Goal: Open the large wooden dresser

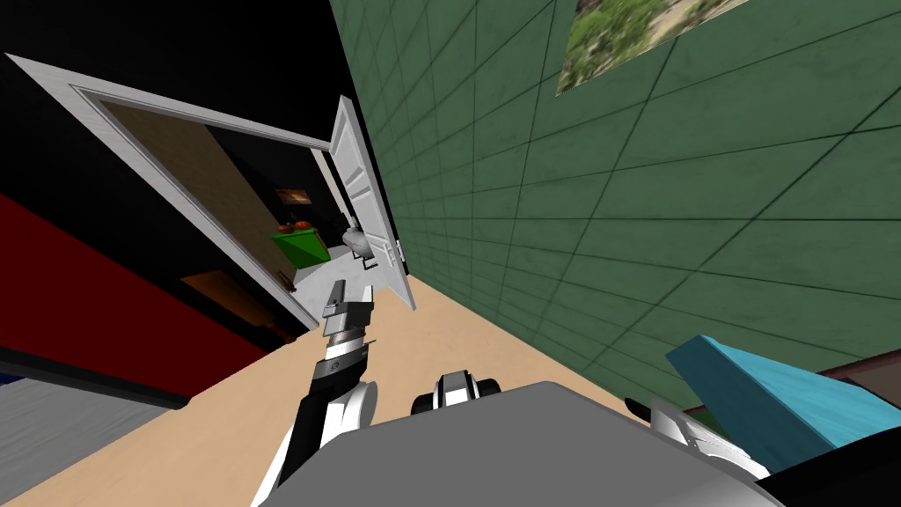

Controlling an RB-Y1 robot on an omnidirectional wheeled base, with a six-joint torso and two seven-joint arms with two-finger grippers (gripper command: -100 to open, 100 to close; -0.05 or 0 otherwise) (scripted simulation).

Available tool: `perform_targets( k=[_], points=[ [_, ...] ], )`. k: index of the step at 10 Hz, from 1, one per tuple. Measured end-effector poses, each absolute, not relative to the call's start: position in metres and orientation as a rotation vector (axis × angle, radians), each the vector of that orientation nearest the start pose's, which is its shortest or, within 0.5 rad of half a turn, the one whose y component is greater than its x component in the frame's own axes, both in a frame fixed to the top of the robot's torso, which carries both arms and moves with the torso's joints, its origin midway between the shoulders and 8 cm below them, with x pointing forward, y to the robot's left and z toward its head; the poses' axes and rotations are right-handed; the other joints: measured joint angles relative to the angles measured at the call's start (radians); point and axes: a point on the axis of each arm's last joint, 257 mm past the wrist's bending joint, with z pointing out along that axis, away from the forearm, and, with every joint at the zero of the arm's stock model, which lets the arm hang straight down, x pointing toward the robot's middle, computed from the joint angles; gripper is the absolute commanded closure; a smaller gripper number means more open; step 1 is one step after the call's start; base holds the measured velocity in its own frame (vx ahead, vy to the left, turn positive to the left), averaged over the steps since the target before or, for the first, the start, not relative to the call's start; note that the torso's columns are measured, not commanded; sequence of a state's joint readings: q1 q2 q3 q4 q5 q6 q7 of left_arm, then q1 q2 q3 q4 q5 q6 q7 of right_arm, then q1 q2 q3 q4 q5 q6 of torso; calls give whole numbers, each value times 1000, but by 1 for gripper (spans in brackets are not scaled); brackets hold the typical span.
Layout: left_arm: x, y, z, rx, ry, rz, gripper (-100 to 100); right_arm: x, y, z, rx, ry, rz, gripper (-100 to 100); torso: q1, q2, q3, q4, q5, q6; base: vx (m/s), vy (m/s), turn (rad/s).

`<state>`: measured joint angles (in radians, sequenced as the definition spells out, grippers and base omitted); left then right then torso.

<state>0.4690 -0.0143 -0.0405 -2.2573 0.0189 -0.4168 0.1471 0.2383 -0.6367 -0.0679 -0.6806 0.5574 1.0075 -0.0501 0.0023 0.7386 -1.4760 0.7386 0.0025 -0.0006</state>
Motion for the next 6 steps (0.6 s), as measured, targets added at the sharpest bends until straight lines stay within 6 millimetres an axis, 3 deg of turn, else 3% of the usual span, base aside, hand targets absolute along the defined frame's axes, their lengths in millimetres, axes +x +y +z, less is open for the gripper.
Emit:
perform_targets(
  k=[5, 6],
  points=[
    [366, 268, 8, -808, 599, -1483, 0, -49, -742, -430, 1524, 1878, -1608, 100, -1, 0, 0, 0, 0, 0, 122, 133, 26],
    [366, 268, 8, -808, 598, -1483, 0, -49, -742, -429, 1527, 1874, -1615, -100, 1, -4, -1, 0, -1, -1, 81, 110, -33]
  ],
)
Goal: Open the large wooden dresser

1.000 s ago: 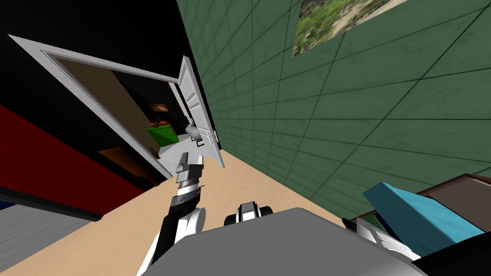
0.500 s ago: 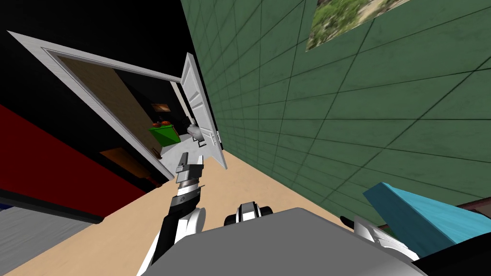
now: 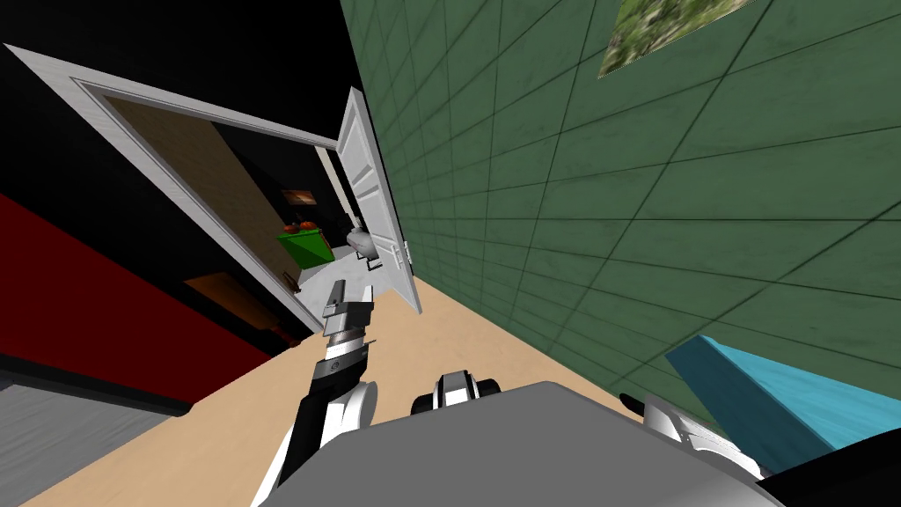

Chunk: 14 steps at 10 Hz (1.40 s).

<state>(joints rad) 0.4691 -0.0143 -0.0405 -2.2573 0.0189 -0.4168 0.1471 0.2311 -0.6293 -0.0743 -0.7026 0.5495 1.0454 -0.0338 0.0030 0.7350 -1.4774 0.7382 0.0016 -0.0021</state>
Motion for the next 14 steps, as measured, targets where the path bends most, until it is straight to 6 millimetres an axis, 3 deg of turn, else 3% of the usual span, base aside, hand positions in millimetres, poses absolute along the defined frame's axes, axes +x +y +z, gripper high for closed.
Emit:
perform_targets(
  k=[9, 10, 14],
  points=[
    [366, 268, 8, -808, 598, -1483, 0, -36, -797, -380, 1501, 1889, -1603, -100, -3, 2, 1, 0, -2, 2, -2, 51, -29],
    [366, 268, 8, -807, 599, -1483, 0, -35, -798, -380, 1499, 1892, -1602, 0, -5, 3, 2, 0, -2, 2, 3, 6, 2],
    [366, 268, 8, -807, 599, -1483, 0, -35, -798, -380, 1499, 1892, -1602, 0, -3, 3, 1, 0, -2, 2, 0, 0, 0]
  ],
)
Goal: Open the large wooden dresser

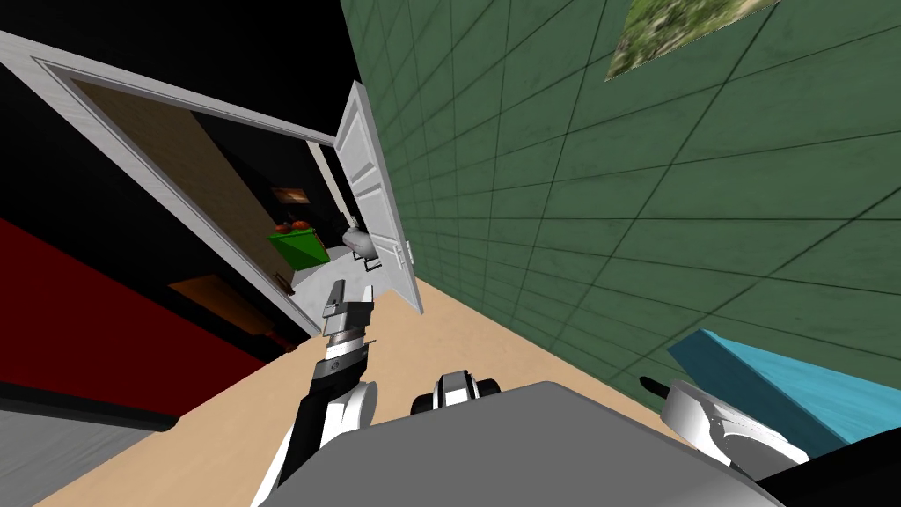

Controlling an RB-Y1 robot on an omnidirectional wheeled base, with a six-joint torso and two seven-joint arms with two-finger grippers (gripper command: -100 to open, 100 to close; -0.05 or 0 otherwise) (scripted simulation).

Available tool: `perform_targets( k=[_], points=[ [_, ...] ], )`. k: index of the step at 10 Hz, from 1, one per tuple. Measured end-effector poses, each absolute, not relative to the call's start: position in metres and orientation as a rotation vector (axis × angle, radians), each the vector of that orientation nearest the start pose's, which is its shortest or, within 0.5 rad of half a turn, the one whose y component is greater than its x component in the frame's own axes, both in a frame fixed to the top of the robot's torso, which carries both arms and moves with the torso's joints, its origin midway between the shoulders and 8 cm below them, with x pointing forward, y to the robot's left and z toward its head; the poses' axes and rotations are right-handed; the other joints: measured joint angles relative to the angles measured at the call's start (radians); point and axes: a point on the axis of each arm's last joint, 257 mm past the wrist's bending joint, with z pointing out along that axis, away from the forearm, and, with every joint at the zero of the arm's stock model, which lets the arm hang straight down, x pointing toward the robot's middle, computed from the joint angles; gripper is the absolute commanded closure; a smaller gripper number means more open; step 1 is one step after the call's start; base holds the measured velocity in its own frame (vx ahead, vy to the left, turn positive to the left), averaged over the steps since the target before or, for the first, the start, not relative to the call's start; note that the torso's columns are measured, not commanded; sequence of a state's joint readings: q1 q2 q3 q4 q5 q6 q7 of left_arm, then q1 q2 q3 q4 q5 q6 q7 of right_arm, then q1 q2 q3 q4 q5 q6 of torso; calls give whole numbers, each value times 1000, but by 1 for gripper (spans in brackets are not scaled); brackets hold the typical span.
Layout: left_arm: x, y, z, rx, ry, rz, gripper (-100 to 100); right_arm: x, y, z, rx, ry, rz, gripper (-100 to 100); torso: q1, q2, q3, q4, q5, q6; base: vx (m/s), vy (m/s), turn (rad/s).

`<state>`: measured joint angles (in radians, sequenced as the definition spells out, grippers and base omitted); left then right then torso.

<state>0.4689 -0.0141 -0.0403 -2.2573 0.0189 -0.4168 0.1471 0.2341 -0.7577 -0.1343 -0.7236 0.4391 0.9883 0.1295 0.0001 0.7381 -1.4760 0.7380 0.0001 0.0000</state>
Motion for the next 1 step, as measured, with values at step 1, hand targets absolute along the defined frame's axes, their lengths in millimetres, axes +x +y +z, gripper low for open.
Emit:
perform_targets(
  k=[1],
  points=[
    [366, 268, 8, -807, 599, -1483, 0, -35, -798, -380, 1499, 1892, -1602, 0, 0, 0, 0, 0, 0, 0, 0, 0, 0]
  ],
)
